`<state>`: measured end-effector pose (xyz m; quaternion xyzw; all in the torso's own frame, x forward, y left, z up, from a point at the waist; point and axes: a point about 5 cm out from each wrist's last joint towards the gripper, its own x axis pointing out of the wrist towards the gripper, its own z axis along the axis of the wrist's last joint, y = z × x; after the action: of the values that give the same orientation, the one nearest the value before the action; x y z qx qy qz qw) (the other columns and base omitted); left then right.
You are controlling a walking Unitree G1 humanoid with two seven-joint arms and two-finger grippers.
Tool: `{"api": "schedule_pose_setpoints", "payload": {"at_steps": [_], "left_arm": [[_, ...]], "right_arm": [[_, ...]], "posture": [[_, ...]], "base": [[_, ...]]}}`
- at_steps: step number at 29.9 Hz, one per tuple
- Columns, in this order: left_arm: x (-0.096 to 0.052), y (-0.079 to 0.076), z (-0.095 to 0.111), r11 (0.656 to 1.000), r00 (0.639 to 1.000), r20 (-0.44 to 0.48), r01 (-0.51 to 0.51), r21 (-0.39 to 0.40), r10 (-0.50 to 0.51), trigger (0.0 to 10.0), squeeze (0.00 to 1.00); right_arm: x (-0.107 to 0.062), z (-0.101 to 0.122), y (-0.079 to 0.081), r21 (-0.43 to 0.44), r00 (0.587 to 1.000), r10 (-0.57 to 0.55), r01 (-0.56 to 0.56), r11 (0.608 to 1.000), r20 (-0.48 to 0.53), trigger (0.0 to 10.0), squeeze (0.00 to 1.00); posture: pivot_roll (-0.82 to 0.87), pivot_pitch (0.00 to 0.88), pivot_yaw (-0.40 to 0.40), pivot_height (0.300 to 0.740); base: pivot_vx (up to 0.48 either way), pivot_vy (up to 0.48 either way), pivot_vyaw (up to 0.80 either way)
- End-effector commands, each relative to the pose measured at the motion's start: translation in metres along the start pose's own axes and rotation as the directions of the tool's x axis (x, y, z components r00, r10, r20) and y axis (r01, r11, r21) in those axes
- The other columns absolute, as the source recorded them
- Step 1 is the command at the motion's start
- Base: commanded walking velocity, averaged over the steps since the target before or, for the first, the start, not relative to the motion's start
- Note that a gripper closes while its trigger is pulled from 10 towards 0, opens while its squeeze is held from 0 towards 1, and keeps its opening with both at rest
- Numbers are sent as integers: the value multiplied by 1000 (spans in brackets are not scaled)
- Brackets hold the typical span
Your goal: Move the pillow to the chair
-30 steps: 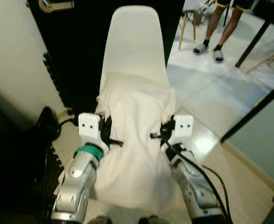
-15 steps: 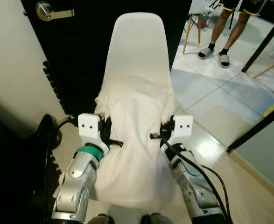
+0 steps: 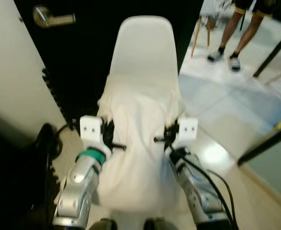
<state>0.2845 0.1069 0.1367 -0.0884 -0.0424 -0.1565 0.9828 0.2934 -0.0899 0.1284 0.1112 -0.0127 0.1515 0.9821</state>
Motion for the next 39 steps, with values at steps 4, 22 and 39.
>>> {"api": "schedule_pose_setpoints", "payload": {"at_steps": [4, 22, 39], "left_arm": [[3, -16, 5, 996, 996, 23, 88, -7, -88, 10000, 0], [3, -16, 5, 996, 996, 24, 86, -11, -86, 10000, 0], [2, -17, 4, 996, 996, 24, 87, -15, -87, 10000, 0]], "right_arm": [[5, 8, 25, 17, 994, 96, -97, 995, 48, 10000, 0], [5, 7, 24, 19, 994, 99, -99, 995, 41, 10000, 0], [5, 7, 24, 15, 995, 96, -97, 995, 37, 10000, 0]], "posture": [[-15, 84, 41, 740], [-17, 83, 38, 740], [-19, 86, 39, 740]], "base": [[351, 0, 0], [351, 0, -254], [350, 0, 0]]}}
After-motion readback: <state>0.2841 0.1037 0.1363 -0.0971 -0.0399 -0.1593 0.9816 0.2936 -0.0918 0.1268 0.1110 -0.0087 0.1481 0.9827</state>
